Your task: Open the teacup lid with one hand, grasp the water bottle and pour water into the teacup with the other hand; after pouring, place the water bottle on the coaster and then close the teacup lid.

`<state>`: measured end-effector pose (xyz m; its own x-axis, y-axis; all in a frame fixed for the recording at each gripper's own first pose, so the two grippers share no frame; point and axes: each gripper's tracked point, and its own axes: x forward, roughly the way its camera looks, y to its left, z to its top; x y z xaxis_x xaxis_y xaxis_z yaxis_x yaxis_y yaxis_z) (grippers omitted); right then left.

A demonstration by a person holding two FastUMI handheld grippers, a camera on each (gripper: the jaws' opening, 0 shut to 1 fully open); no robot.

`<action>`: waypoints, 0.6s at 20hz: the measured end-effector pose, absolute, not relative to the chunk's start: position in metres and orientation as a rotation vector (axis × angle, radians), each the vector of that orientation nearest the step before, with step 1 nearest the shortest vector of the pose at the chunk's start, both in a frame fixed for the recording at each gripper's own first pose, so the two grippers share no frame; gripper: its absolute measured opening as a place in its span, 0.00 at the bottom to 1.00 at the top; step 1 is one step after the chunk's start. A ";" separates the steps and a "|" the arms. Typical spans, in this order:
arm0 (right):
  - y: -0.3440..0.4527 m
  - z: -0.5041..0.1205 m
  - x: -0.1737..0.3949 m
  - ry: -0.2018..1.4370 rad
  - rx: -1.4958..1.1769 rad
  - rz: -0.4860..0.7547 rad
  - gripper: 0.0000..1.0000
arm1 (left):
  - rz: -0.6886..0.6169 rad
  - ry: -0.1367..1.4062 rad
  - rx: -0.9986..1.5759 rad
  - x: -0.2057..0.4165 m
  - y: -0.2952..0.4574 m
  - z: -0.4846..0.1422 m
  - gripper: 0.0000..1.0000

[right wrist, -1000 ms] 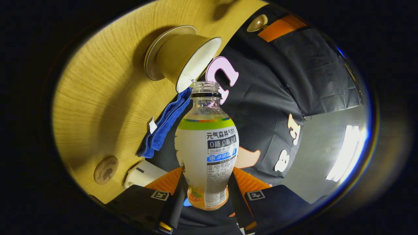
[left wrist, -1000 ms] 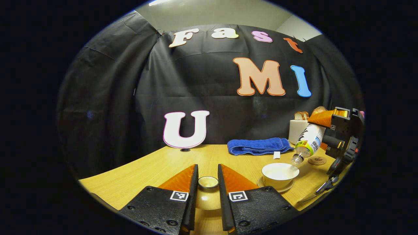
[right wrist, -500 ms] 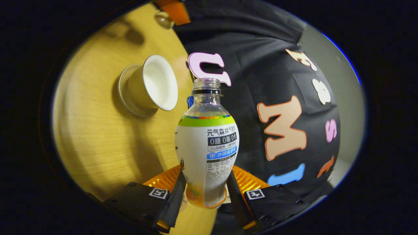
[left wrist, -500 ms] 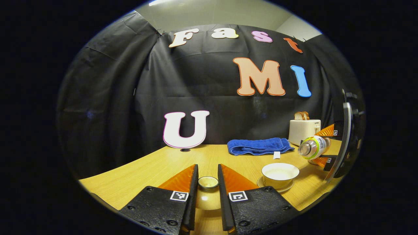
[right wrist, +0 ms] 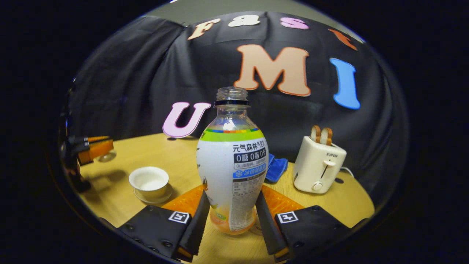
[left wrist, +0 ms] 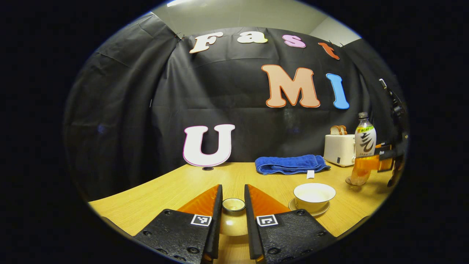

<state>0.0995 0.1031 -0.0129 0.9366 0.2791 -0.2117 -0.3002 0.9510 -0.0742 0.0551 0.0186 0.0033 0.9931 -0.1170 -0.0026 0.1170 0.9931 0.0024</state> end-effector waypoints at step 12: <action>0.048 -0.023 0.133 0.195 0.010 0.173 0.71 | -0.118 0.002 0.003 0.055 0.019 0.004 0.30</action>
